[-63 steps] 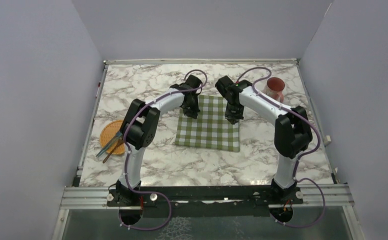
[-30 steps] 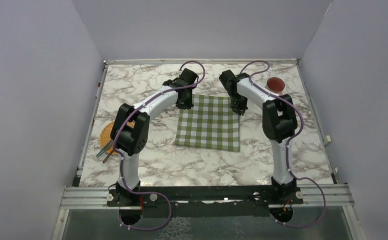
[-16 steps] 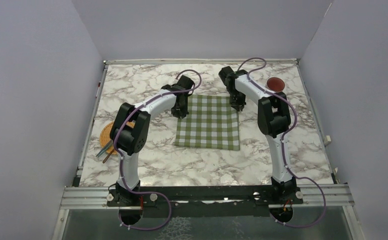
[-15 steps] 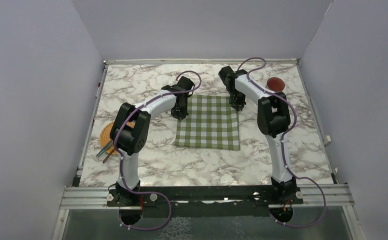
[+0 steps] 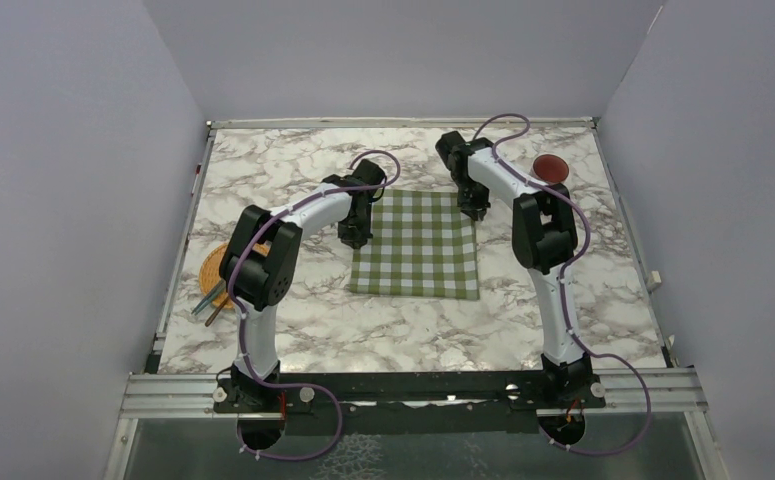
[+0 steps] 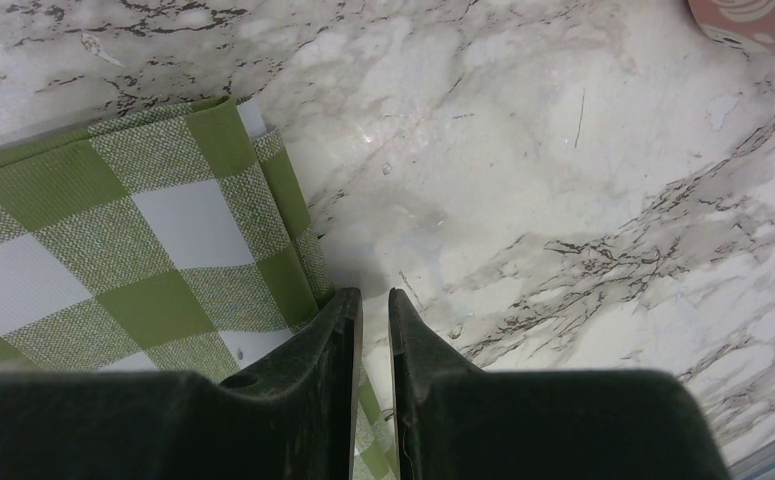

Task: Set the dinner table for one person
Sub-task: Adjust the napkin at the center of the board.

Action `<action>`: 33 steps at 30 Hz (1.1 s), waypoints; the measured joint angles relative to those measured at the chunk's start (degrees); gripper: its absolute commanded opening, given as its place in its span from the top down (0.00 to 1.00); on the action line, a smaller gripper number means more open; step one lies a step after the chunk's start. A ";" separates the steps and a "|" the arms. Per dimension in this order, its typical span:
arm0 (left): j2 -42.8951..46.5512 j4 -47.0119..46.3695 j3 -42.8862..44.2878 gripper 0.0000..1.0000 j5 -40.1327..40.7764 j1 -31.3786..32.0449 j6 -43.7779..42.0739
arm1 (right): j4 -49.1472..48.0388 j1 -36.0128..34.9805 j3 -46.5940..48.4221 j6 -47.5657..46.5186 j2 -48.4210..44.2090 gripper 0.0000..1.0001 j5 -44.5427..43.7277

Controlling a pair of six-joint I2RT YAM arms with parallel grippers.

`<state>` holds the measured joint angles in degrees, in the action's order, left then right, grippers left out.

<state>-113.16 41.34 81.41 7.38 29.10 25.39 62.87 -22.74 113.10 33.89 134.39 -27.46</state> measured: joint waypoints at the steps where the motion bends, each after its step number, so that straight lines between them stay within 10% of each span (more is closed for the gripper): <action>1: 0.00 0.09 0.00 0.84 0.00 0.00 -0.04 | 0.00 0.02 0.00 -0.09 0.00 0.79 0.02; 33: 0.26 1.40 -0.22 0.84 0.52 -0.55 0.26 | 0.31 0.31 3.74 -0.72 1.62 0.80 -1.01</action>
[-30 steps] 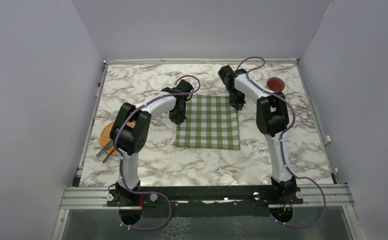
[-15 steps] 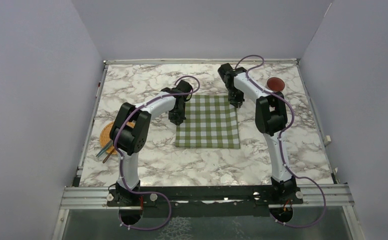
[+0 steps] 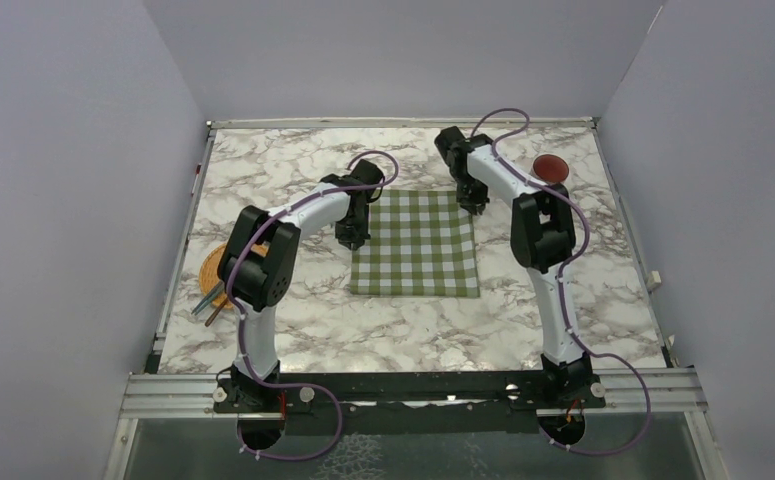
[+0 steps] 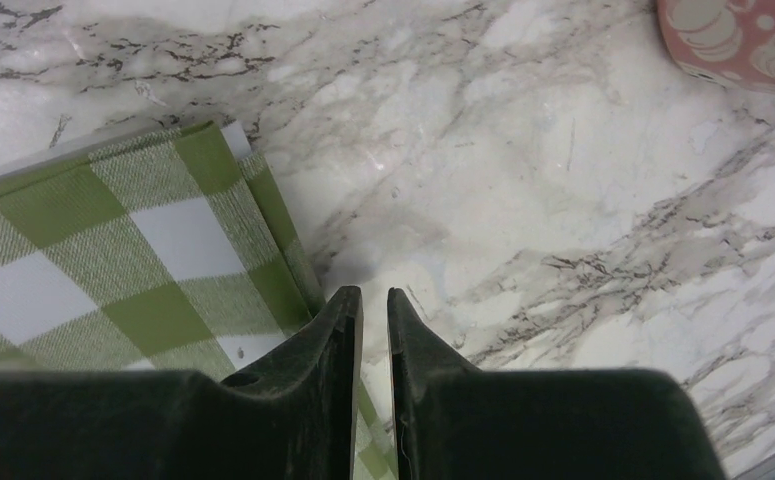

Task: Set the dinner table for one person
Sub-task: Adjust the napkin at the center of the board.

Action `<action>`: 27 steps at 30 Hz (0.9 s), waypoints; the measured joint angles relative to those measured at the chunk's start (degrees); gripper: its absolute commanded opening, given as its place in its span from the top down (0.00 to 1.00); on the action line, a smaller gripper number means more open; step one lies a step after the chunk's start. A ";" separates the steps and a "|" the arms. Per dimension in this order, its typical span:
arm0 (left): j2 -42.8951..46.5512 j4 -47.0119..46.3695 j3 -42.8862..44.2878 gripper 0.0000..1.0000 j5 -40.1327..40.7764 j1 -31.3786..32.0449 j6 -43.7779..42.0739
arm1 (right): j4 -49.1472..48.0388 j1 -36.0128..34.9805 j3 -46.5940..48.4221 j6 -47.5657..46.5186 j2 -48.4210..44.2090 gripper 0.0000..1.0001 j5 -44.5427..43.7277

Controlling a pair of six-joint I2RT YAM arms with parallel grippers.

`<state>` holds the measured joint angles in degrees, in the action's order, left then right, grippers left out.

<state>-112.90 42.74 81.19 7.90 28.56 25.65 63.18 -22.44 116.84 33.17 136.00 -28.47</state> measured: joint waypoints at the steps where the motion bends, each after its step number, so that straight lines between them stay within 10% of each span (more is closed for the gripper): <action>1: 0.22 0.13 0.02 0.84 0.07 0.00 0.04 | 0.00 0.00 -0.42 0.15 -0.66 0.80 -0.02; 13: 9.51 0.66 0.46 0.90 -3.63 0.00 1.14 | -6.49 0.04 -11.91 -1.84 -22.47 0.99 11.28; 27: 10.32 -5.42 -7.80 1.00 -15.04 0.92 3.06 | -9.51 0.04 -12.11 -3.23 -10.88 0.99 26.05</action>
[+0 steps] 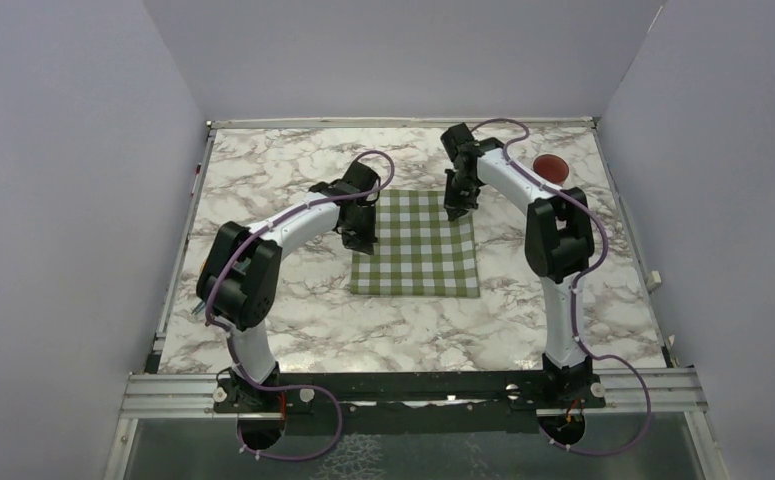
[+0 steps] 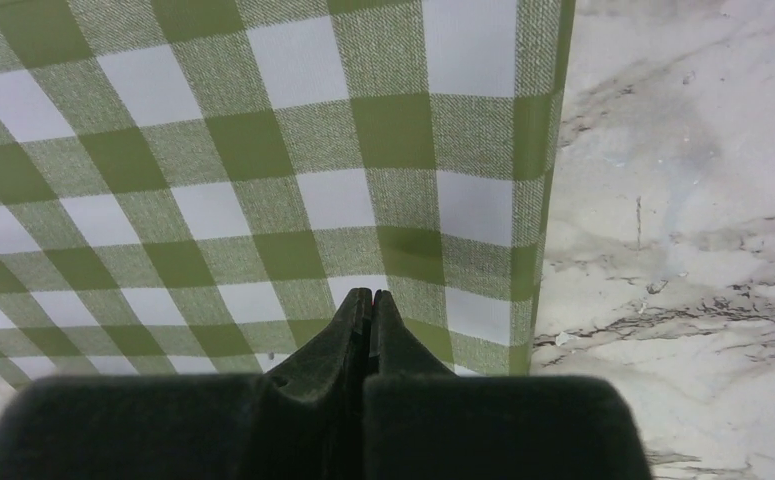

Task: Set the dinner table for one person
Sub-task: Adjust the napkin at the center of the board.

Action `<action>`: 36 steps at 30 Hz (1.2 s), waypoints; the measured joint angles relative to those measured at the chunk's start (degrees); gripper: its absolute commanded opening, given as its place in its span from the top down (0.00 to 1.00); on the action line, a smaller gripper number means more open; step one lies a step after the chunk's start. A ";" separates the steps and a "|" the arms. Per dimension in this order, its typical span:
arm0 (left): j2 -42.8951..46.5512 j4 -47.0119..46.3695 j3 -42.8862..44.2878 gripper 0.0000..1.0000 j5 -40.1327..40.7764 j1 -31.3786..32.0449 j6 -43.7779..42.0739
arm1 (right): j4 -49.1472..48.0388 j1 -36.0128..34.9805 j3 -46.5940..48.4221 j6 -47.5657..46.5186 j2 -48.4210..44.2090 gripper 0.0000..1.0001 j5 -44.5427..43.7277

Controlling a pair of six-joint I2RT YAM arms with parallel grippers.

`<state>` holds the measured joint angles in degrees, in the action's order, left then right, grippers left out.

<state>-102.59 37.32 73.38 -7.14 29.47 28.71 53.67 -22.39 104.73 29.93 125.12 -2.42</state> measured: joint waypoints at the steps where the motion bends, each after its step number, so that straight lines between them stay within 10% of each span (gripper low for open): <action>1: -0.59 -0.31 0.26 1.00 -0.31 0.26 0.22 | -0.07 0.00 0.39 -0.02 0.42 0.99 0.17; 36: -5.07 1.18 3.87 1.00 -16.46 6.67 4.72 | 3.28 -0.04 4.70 0.63 6.23 0.99 -5.73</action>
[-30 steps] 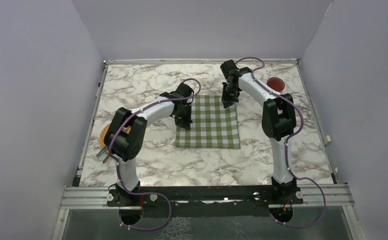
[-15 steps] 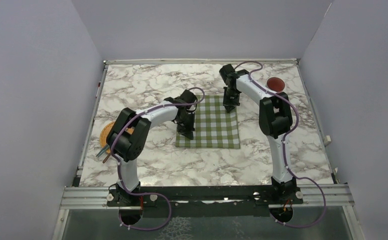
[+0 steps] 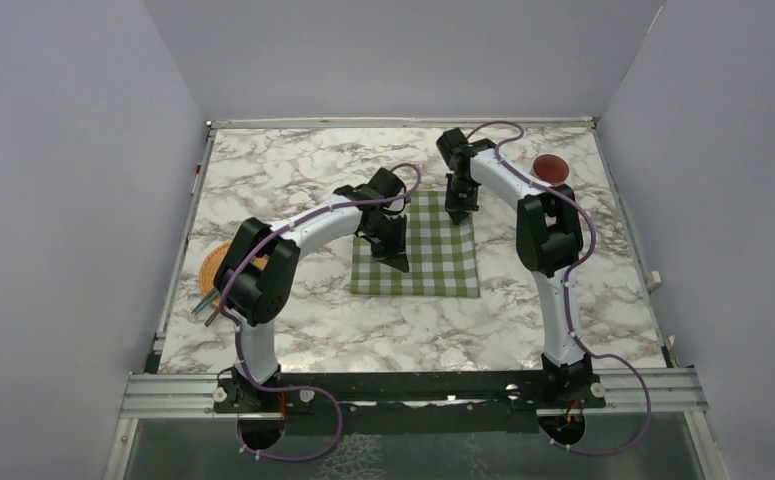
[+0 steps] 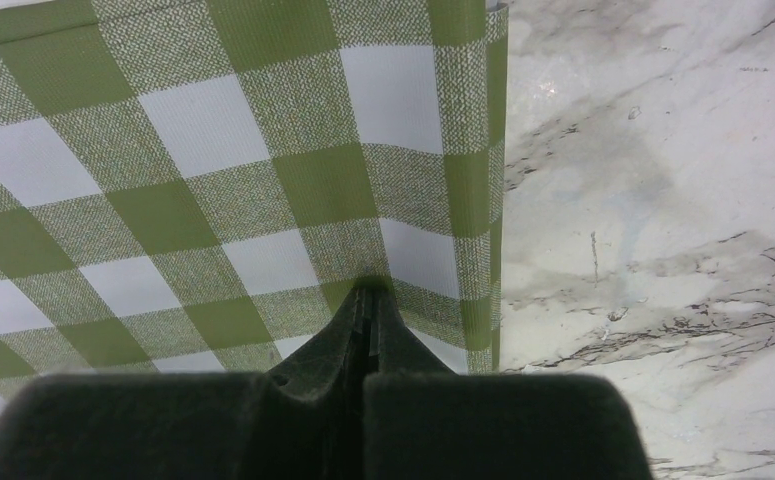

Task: Set the dinner table for one person
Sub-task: Adjust the napkin at the center of the board.

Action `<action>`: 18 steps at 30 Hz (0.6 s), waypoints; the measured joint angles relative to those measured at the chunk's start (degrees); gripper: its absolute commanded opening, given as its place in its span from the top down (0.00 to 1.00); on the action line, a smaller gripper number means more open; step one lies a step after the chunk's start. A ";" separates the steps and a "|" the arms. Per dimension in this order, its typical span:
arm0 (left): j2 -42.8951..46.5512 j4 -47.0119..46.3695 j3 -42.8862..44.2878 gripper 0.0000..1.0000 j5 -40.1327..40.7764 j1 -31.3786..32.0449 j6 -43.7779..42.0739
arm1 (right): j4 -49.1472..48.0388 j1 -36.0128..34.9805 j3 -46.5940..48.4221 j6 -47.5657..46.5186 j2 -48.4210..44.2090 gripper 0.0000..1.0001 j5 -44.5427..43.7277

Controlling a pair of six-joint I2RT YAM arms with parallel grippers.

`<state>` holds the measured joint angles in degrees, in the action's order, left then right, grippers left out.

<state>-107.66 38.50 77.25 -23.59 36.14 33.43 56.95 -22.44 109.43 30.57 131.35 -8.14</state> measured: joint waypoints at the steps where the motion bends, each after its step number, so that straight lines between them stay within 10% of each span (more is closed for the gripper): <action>1: -0.02 -0.20 0.42 1.00 -0.87 0.07 0.20 | 0.02 0.00 0.00 0.02 0.00 0.99 -0.02; 18: -8.61 -10.08 -2.86 1.00 -15.96 0.48 6.45 | 0.00 0.00 -0.07 0.02 0.00 0.99 -0.13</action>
<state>-116.27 28.42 74.39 -39.55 36.62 39.88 56.95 -22.44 109.36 30.59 131.35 -8.27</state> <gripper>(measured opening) 0.008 0.012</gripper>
